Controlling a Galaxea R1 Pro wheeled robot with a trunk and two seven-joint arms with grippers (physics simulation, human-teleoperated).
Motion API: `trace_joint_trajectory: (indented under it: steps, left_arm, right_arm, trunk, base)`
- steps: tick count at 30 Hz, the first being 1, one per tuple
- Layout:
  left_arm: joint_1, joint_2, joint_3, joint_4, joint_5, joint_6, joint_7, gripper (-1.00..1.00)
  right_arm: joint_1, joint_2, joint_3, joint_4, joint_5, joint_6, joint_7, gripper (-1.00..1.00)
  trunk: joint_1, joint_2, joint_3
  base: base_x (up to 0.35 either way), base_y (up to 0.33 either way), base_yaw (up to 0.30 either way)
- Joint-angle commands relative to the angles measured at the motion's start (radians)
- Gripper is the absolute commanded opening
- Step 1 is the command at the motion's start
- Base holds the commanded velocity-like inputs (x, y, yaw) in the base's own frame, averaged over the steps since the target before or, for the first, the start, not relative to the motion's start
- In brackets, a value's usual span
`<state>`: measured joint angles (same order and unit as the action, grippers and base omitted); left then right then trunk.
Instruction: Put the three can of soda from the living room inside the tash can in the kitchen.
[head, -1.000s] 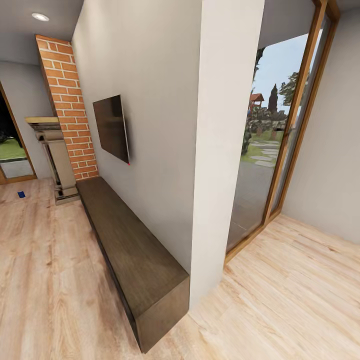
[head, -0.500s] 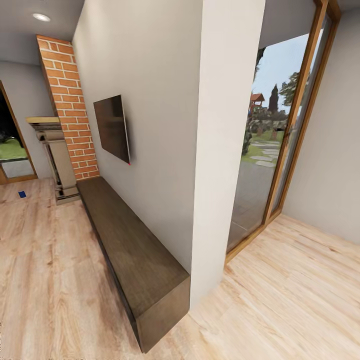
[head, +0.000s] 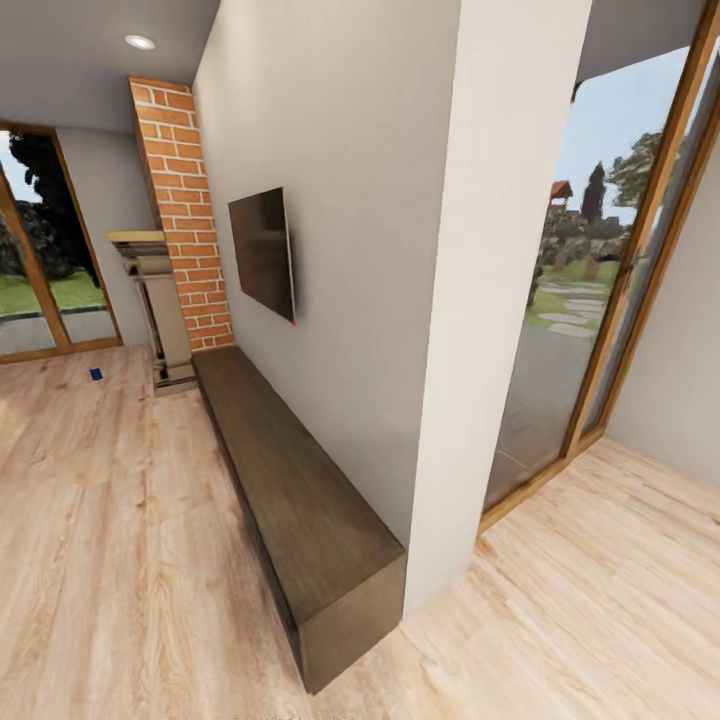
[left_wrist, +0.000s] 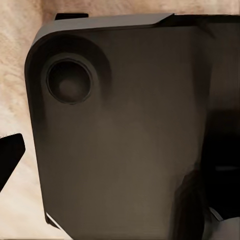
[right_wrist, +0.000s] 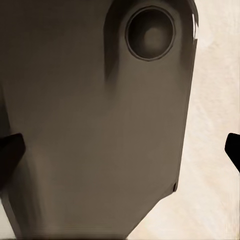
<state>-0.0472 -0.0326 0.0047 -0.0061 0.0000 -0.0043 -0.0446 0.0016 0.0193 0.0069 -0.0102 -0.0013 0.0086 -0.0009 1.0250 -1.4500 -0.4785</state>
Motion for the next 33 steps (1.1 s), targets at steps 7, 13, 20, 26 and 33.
trace_joint_trajectory:
  steps: [7, 13, 20, 26, 33]
  left_arm:
    - [0.0, -0.002, -0.001, 0.0, 0.0, -0.002, 0.0, 1.0]
    - [-0.001, -0.003, -0.001, -0.001, 0.0, -0.002, 0.0, 1.0]
    - [0.0, 0.003, 0.0, 0.0, 0.0, -0.002, 0.0, 1.0]
    - [0.0, 0.007, 0.0, 0.0, 0.0, -0.002, 0.0, 1.0]
    - [0.0, 0.008, -0.001, 0.0, 0.0, -0.003, -0.001, 1.0]
  right_arm:
    - [0.0, 0.0, 0.002, 0.004, 0.002, 0.0, -0.001, 1.0]
    - [0.0, 0.0, 0.002, 0.002, 0.002, 0.001, -0.004, 1.0]
    - [0.0, -0.004, -0.001, 0.004, -0.001, 0.001, -0.006, 1.0]
    - [0.0, -0.009, -0.005, 0.003, -0.004, 0.001, -0.006, 1.0]
    - [0.0, -0.007, -0.003, 0.003, -0.002, 0.001, -0.007, 1.0]
  trunk:
    - [0.0, 0.0, -0.006]
    - [0.0, 0.0, -0.012]
    - [0.0, 0.0, -0.019]
    - [0.0, 0.0, -0.025]
    - [0.0, 0.0, -0.031]
  base:
    - [0.0, 0.0, 0.246]
    - [0.0, 0.0, 0.247]
    - [0.0, 0.0, 0.247]
    - [0.0, 0.0, 0.247]
    - [0.0, 0.0, 0.247]
